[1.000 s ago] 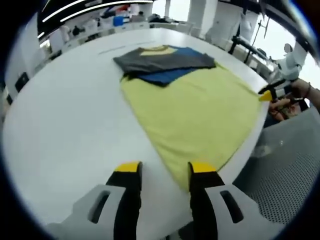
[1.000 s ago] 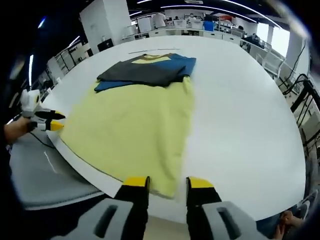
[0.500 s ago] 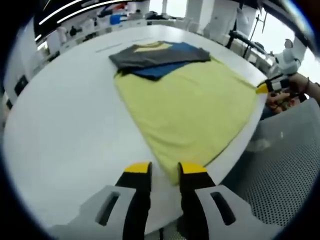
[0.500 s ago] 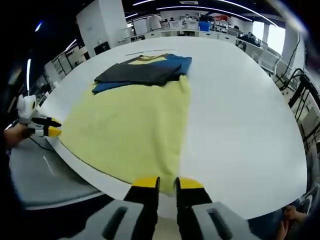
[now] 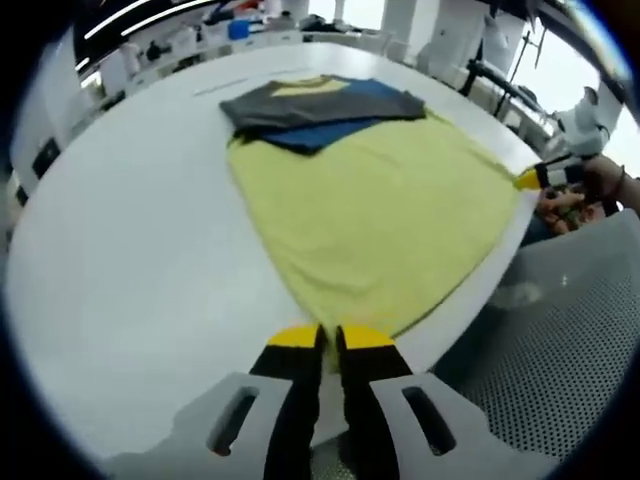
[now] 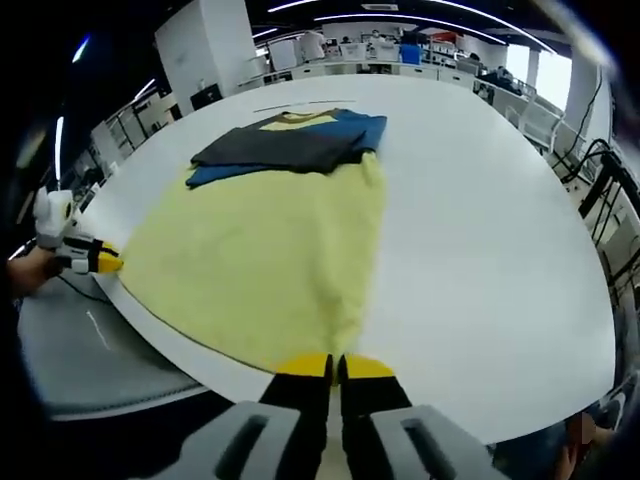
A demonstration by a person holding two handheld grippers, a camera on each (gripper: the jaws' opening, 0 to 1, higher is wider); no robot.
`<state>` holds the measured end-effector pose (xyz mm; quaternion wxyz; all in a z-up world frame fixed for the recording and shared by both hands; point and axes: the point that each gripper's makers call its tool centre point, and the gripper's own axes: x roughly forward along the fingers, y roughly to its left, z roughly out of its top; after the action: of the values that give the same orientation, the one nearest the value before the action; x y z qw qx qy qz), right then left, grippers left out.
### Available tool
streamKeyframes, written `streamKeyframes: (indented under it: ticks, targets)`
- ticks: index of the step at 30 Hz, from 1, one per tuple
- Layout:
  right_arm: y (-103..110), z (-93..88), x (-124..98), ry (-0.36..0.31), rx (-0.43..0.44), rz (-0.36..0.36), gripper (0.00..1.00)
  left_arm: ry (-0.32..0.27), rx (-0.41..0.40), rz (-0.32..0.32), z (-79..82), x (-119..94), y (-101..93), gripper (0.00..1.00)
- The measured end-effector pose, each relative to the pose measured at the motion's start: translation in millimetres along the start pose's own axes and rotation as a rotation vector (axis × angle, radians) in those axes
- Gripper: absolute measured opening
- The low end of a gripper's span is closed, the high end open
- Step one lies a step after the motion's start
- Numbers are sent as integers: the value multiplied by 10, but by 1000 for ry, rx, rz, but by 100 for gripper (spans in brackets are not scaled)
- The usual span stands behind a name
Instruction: Fold the garment on the visible template until the final outline fits inside the template.
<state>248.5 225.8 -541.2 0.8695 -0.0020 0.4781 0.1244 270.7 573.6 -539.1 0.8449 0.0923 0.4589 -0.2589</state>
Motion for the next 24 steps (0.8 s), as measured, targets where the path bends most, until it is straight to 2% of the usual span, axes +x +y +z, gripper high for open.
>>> streamKeyframes:
  ticks: [6, 17, 24]
  targets:
    - [-2, -3, -3, 1, -4, -2, 0, 19, -15, -12, -18, -14, -14, 0]
    - [56, -89, -58, 15, -14, 8, 0, 71, 36, -47, -136, -112, -79, 0]
    - [118, -168, -107, 26, -12, 18, 0, 80, 13, -56, -192, -205, -79, 0]
